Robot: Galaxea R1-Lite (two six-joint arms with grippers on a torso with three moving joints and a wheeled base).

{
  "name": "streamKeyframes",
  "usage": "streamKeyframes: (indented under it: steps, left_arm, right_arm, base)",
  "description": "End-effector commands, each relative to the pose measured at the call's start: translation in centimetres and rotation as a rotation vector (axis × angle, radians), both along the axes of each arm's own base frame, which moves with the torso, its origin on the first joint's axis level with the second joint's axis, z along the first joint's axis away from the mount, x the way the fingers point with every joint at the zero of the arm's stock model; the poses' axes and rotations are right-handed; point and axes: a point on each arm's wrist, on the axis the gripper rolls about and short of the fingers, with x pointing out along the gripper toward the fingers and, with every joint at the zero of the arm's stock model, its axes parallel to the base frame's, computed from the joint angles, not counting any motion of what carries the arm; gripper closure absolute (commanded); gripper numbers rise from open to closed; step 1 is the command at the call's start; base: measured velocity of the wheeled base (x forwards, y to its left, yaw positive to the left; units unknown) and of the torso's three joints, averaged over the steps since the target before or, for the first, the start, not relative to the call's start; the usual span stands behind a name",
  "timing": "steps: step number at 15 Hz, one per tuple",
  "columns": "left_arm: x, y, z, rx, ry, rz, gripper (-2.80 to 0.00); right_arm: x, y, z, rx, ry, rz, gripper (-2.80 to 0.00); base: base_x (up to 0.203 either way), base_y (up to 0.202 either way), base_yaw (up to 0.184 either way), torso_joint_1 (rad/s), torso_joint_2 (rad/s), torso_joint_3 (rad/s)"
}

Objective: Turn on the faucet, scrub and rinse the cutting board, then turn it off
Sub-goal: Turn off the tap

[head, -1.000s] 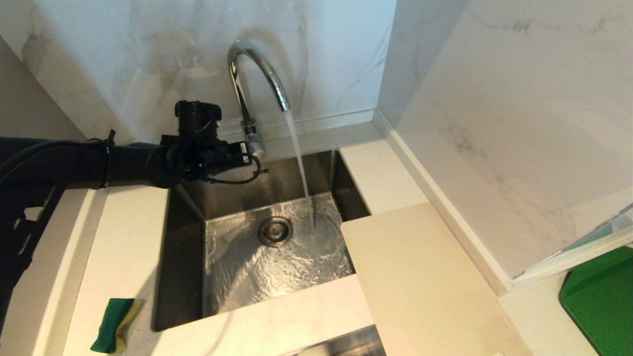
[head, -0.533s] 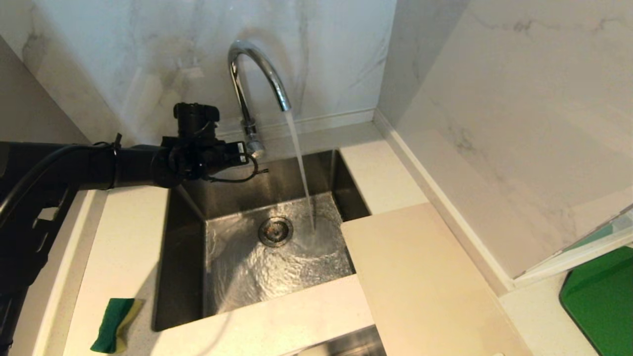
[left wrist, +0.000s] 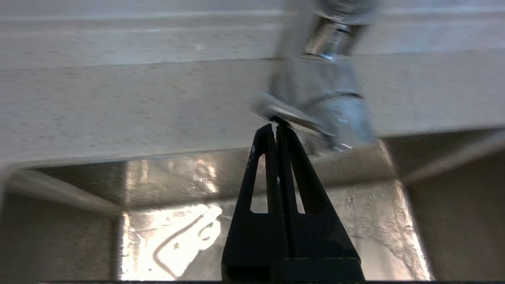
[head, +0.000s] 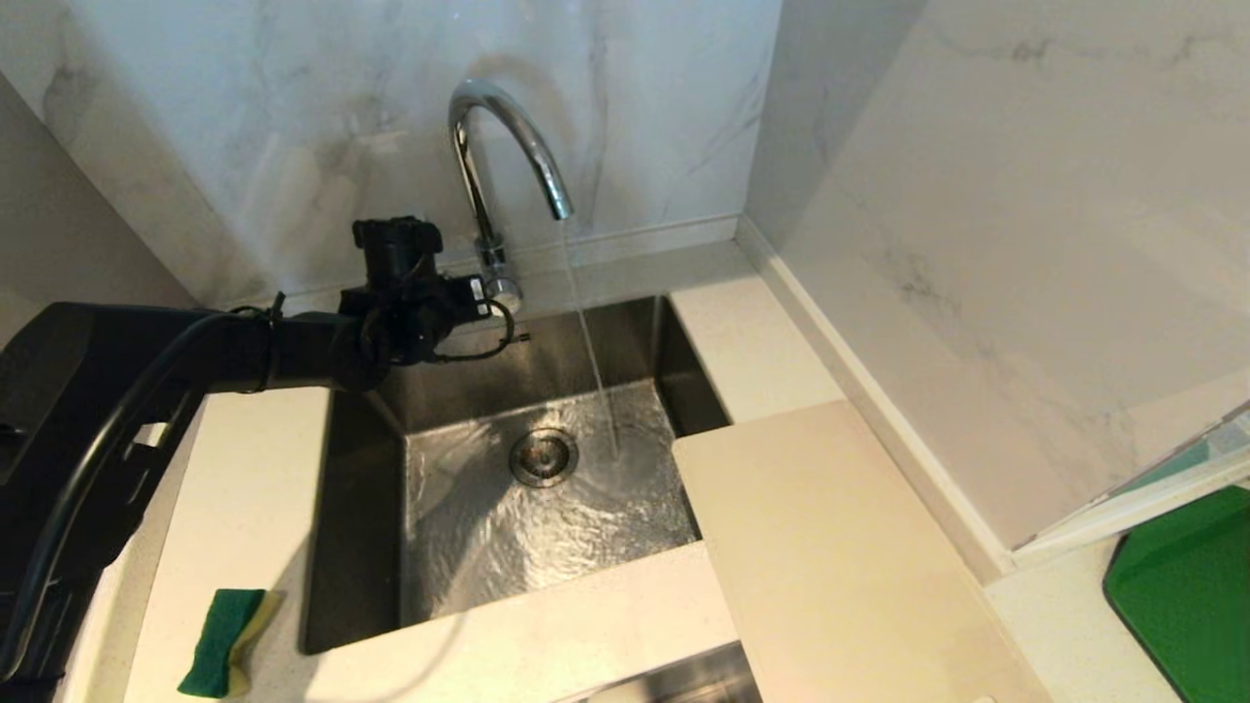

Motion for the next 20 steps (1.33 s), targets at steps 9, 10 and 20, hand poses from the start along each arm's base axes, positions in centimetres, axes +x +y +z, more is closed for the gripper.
streamKeyframes:
  steps: [9, 10, 20]
  left_arm:
    - [0.0, 0.3, 0.1, 0.002, -0.001, 0.047, 0.00]
    - [-0.1, 0.4, -0.1, 0.008, 0.011, 0.086, 0.00]
    - [-4.9, 3.6, 2.1, 0.026, 0.086, 0.106, 0.00]
  right_arm:
    - [0.0, 0.0, 0.0, -0.008, 0.002, 0.007, 0.00]
    - [0.0, 0.0, 0.0, -0.008, 0.002, 0.007, 0.00]
    - [0.0, 0.0, 0.0, -0.008, 0.002, 0.007, 0.00]
  base:
    - [0.000, 0.000, 0.000, 0.000, 0.00, 0.000]
    - [0.000, 0.000, 0.000, 0.000, 0.00, 0.000]
    - [0.000, 0.000, 0.000, 0.000, 0.00, 0.000]
